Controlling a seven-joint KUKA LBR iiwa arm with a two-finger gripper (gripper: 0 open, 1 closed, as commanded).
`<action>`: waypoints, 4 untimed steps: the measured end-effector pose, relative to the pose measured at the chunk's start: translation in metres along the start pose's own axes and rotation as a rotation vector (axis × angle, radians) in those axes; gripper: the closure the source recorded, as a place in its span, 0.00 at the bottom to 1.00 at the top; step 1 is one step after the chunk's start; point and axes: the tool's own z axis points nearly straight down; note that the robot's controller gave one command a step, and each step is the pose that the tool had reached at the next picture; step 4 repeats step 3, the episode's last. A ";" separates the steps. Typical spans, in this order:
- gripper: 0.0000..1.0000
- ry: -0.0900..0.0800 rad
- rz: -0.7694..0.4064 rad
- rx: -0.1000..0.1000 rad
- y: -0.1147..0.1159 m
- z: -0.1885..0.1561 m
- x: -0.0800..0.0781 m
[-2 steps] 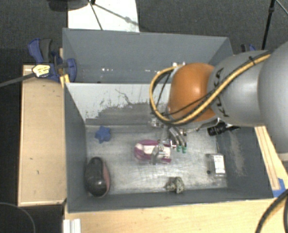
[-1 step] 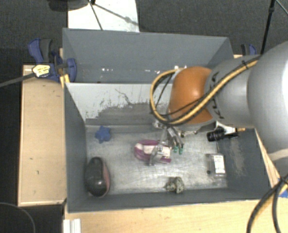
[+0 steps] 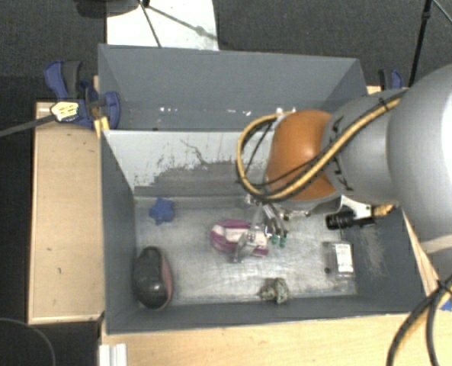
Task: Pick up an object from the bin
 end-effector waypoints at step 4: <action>1.00 -0.001 -0.003 0.000 0.002 -0.083 -0.002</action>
Offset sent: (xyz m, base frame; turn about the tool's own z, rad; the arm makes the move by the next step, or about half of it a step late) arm 0.0000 0.0000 0.0000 0.0000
